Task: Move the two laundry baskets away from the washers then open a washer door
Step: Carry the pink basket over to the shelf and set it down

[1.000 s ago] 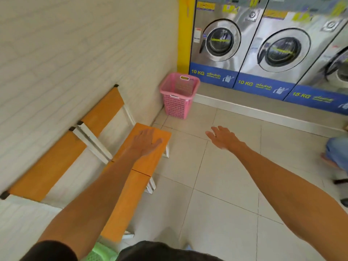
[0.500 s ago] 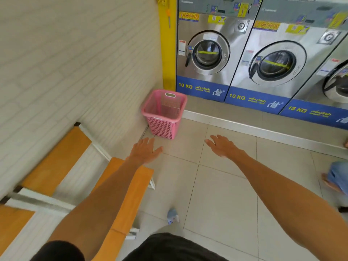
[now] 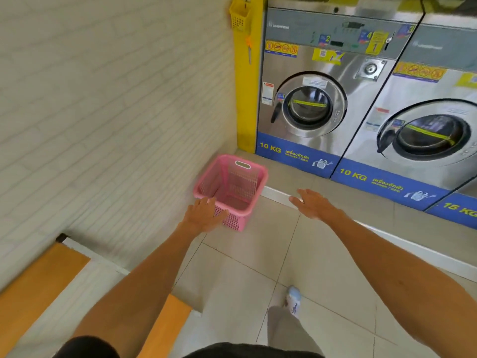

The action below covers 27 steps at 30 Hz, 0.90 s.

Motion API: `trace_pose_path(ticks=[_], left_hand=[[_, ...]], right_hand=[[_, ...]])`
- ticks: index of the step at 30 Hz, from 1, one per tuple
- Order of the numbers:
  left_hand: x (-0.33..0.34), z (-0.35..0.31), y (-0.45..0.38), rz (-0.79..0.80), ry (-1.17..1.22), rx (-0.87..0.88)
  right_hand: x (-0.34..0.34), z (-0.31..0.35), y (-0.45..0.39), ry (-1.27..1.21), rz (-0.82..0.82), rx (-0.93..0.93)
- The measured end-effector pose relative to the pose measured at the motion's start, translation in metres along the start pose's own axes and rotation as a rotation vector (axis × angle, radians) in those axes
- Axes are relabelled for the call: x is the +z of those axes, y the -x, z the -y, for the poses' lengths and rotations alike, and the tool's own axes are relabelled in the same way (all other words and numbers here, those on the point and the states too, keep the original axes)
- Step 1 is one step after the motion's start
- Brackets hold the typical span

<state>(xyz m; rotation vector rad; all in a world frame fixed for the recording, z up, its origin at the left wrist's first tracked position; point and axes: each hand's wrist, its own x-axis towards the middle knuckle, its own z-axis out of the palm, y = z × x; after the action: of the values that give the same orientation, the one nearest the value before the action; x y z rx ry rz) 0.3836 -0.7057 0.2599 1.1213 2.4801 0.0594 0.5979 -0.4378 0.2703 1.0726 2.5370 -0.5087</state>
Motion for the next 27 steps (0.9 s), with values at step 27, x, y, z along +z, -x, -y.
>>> trace_pose_path(ticks=[27], left_hand=[[-0.005,-0.022,-0.312,-0.024,0.479,-0.723]], right_hand=[[-0.118,0.092,-0.486,0.266,0.402,-0.613]])
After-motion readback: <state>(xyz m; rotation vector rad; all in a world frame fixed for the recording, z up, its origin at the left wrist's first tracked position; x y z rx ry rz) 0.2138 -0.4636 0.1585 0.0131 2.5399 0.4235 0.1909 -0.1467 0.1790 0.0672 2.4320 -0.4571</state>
